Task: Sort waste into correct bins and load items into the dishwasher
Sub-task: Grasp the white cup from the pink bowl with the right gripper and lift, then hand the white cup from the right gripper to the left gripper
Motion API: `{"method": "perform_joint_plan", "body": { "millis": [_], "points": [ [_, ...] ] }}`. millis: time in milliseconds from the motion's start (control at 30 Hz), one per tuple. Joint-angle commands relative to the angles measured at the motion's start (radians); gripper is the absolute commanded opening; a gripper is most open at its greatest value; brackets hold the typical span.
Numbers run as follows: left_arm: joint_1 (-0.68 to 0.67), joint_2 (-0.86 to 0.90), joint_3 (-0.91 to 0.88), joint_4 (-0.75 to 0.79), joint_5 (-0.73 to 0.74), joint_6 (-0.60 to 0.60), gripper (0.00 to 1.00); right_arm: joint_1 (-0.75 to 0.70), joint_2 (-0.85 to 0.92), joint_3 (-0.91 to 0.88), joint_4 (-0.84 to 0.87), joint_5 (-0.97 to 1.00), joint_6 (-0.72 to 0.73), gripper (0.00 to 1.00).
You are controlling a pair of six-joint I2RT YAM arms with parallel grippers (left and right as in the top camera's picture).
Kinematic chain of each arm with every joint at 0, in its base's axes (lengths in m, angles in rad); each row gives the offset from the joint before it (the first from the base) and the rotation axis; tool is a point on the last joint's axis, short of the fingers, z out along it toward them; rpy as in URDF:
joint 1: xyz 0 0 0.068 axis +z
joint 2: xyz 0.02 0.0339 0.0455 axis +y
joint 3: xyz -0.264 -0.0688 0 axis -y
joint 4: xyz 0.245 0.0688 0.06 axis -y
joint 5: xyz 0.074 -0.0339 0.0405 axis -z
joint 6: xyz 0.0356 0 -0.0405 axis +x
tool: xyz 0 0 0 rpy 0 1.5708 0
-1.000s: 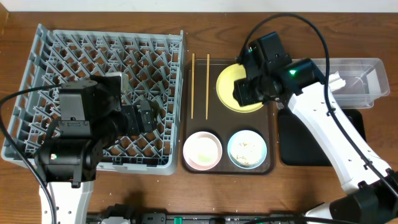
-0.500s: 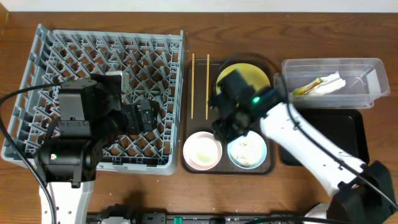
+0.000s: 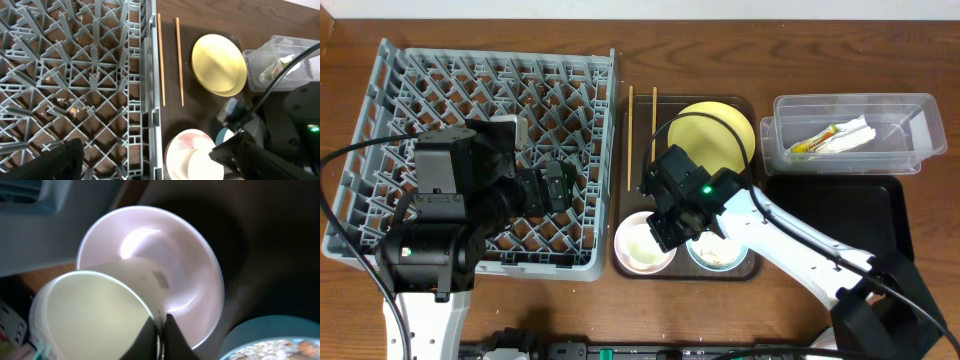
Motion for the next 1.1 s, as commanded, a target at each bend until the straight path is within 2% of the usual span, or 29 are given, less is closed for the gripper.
{"method": "perform_joint_plan", "body": {
  "millis": [0,233,400,500,600,667,767,900,1067],
  "points": [
    [-0.003,-0.007,0.025,-0.002,0.014,0.016,0.99,-0.005,-0.005,0.01,0.002,0.002,0.052,0.01],
    [-0.003,-0.007,0.025,0.018,0.054,-0.031,1.0,-0.137,-0.089,0.126,-0.078,-0.009,0.04,0.01],
    [-0.003,-0.001,0.025,0.081,0.209,-0.064,1.0,-0.317,-0.144,0.203,-0.073,-0.211,-0.055,0.01],
    [-0.003,0.013,0.025,0.141,0.346,-0.125,1.0,-0.423,-0.162,0.223,-0.013,-0.433,-0.112,0.01],
    [-0.003,0.034,0.025,0.238,0.606,-0.166,1.0,-0.525,-0.165,0.224,0.113,-0.888,-0.224,0.01],
    [-0.003,0.044,0.025,0.289,0.715,-0.177,1.0,-0.559,-0.164,0.224,0.18,-1.038,-0.221,0.01],
    [-0.003,0.061,0.025,0.359,0.806,-0.251,0.99,-0.58,-0.165,0.224,0.27,-1.152,-0.168,0.01],
    [-0.003,0.074,0.025,0.376,0.862,-0.259,1.0,-0.551,-0.165,0.224,0.391,-1.272,-0.142,0.01],
    [-0.023,0.079,0.025,0.377,0.92,-0.258,1.0,-0.49,-0.165,0.224,0.522,-1.226,-0.037,0.01]
  ]
}}
